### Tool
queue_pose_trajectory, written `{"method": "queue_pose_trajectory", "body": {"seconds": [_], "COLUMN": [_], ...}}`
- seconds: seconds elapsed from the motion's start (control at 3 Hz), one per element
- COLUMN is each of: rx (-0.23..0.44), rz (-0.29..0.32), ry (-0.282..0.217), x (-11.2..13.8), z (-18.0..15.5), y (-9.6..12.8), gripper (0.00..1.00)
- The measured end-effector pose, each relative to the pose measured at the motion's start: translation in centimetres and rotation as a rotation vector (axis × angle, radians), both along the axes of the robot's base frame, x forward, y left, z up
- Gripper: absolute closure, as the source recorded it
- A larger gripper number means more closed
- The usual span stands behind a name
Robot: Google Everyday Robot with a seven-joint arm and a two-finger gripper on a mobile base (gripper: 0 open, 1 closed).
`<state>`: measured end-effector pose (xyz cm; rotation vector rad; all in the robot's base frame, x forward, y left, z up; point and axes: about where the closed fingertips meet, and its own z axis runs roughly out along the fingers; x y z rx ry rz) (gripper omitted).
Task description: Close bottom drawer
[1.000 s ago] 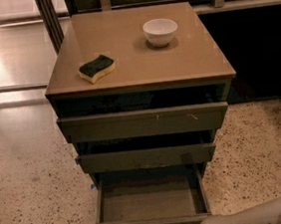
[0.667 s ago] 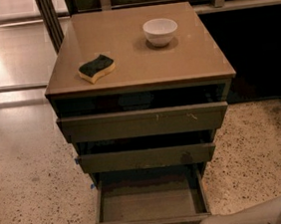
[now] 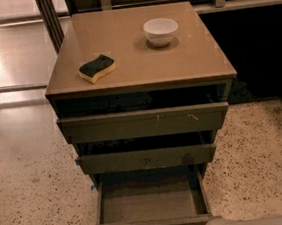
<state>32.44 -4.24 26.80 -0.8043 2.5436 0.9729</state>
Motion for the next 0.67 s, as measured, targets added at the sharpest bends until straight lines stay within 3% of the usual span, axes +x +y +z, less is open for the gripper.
{"method": "queue_pose_trajectory", "body": {"seconds": [0.33,0.67], "rx": [0.045,0.045], "rz": [0.007,0.006], "ry": [0.042,0.042], "x": [0.19,0.22], "z": [-1.54,-1.59], "y": [0.78,0.8], "gripper": [1.0,1.0]}}
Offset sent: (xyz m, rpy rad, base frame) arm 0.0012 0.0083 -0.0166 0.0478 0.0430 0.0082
